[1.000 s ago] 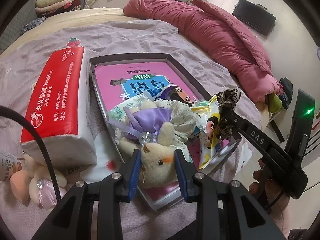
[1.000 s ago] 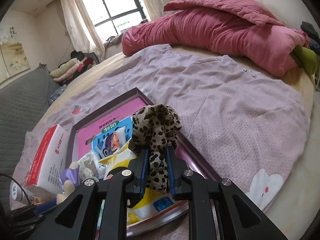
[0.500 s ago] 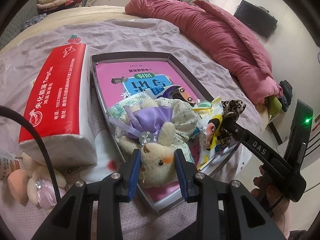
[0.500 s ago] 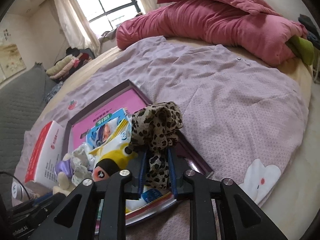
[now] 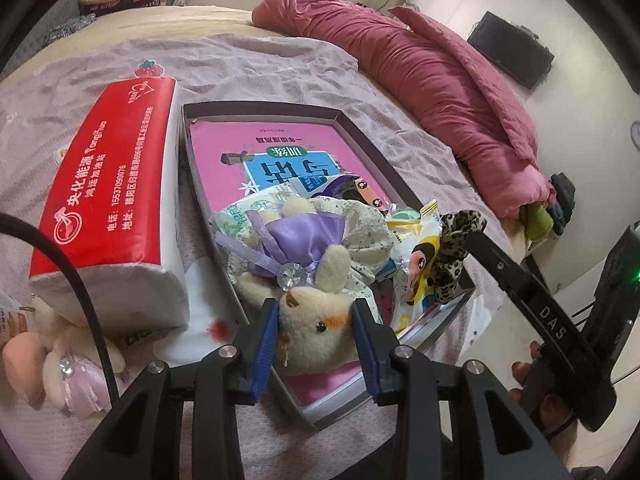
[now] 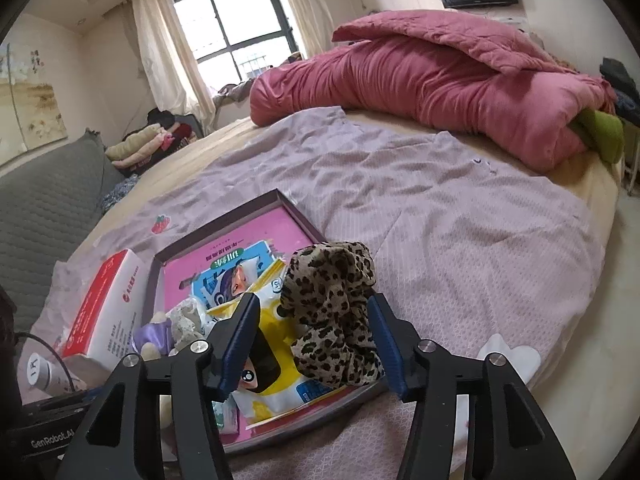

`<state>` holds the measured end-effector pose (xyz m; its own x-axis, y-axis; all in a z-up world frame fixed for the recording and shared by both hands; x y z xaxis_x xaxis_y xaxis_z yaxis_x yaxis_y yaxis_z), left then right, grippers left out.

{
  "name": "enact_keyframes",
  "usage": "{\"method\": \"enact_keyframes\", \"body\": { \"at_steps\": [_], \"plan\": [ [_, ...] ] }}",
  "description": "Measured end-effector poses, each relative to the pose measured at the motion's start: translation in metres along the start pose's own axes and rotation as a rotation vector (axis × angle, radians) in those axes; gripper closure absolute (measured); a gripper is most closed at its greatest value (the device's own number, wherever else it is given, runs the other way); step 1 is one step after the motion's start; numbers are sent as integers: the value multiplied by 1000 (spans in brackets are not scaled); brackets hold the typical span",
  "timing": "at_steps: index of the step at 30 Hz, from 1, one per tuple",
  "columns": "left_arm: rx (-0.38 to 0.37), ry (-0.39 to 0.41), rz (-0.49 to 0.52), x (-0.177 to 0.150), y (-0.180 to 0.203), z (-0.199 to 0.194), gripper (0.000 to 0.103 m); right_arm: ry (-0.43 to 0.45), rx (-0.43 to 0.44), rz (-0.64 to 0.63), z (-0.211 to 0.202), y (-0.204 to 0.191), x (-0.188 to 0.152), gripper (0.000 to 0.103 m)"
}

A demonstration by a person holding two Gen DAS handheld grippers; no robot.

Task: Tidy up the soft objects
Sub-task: 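Lower and release the leopard plush with the right tool while the left tool releases the bear, then move both open tools back over the remaining items beside the tray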

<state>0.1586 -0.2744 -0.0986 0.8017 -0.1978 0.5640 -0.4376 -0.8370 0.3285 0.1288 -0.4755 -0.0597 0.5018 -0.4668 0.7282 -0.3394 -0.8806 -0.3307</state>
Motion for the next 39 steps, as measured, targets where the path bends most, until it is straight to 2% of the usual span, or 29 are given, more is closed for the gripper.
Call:
{"method": "enact_keyframes", "body": {
  "at_steps": [11,15,22,24,26,39],
  "plan": [
    [-3,20,-5,10,0,3,63,13,0,-10,-3,-4,2,44],
    [-5,19,1,10,2,1,62,21,-2,-20,-6,-6,2,39],
    [-8,22,-1,10,1,-3,60,23,-8,-22,-6,-6,2,36],
    [-10,23,5,10,2,-5,58,23,-11,-21,-6,-5,3,35],
    [-15,29,14,12,4,-7,50,22,-16,-21,-7,-5,3,34],
    [-7,44,33,7,8,-23,42,61,-48,-34,-15,-4,6,31]
  ]
}}
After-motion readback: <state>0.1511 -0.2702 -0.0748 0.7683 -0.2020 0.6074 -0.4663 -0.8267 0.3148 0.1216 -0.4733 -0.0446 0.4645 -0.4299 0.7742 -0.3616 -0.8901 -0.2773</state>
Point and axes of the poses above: each gripper's, at about its wrist camera, not at the fingertips, and z roughly the way its jaws point, y to its right, x to its top, the point moved 7 cm from there along z, roughly the way its jaws point, and after that the axes turned 7 degrees about z, right-handed, at the moved point
